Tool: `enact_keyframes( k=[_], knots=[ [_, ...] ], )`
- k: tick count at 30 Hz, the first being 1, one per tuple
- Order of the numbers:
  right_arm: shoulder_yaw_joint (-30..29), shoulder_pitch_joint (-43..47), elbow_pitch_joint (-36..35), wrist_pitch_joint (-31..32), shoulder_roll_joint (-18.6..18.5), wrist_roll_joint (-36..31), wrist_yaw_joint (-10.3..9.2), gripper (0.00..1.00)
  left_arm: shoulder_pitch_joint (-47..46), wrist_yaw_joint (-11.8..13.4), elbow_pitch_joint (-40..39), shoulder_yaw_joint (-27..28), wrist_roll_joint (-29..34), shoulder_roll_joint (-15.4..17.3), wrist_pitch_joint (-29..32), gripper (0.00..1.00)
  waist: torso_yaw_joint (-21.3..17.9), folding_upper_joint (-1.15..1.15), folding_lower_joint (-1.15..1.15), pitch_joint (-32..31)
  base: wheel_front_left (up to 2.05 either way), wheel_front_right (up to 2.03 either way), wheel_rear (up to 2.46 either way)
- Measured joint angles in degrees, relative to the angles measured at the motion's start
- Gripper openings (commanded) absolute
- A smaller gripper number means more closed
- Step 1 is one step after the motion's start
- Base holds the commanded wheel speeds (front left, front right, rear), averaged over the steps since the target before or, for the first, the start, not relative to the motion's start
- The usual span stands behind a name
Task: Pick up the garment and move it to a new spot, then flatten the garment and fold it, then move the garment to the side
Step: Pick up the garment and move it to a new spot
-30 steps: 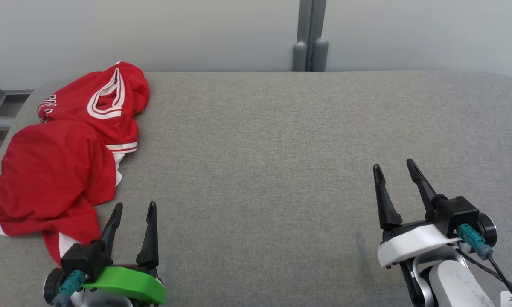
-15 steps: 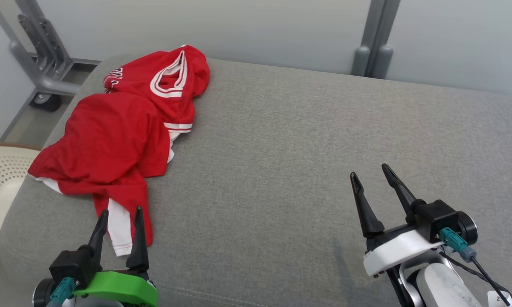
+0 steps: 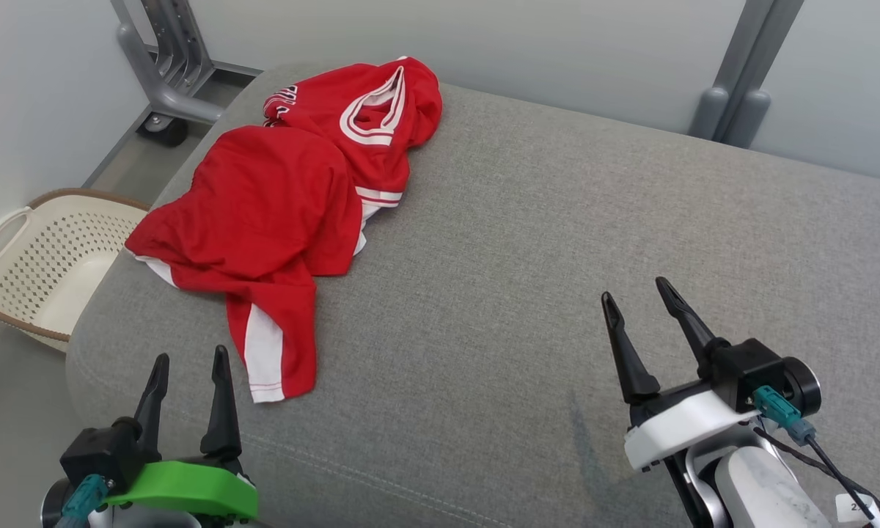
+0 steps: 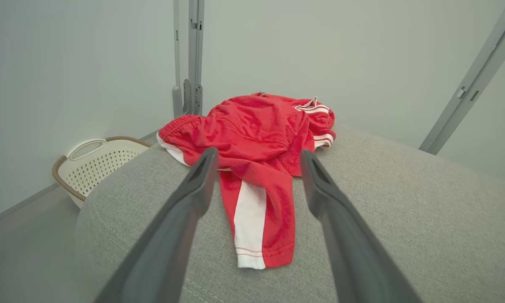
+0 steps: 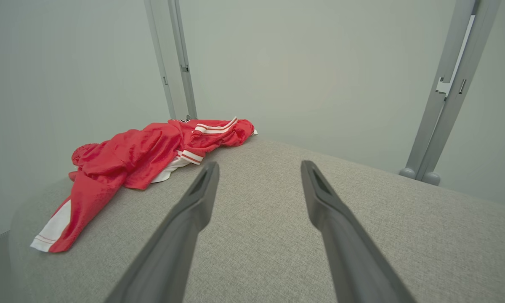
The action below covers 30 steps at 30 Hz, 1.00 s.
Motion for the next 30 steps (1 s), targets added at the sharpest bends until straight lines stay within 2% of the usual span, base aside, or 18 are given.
enact_keyframes(
  k=[6, 13, 16, 22, 30],
  knots=[
    [-0.1, -1.9, -0.5, 0.0, -1.7, -1.1, 0.0, 1.0, -3.1, 0.0, -0.7, 1.6, -0.8, 1.9, 3.3, 1.0, -0.8, 0.0, 0.0, 1.8, 0.0, 0.0, 0.0],
    [-0.4, -5.9, -3.1, 1.1, -3.6, -3.2, 0.03, 1.0, -12.8, -0.1, -1.8, 3.8, -2.5, 5.3, 8.3, 1.0, -2.3, 0.0, 0.0, 5.1, 0.0, 0.0, 0.0],
    [-0.3, -8.0, -4.5, 1.9, -4.2, -3.9, 0.63, 1.0, -17.1, -0.1, -1.5, 4.9, -2.9, 7.0, 11.1, 1.0, -3.0, 0.0, 0.0, 6.9, 0.0, 0.0, 0.0],
    [0.1, -11.5, -6.7, 3.1, -5.2, -4.9, 1.48, 1.0, -24.7, -0.1, 2.2, 7.3, -6.8, 8.5, 17.7, 1.0, -4.9, 0.0, 0.0, 11.0, 0.0, 0.0, 0.0],
    [0.4, -13.0, -8.9, 5.2, -7.1, -6.5, 2.04, 1.0, -29.9, 0.6, 9.5, 11.4, -11.1, 11.3, 26.1, 1.0, -8.1, 0.0, 0.0, 16.7, 0.0, 0.0, 0.0]
  ],
)
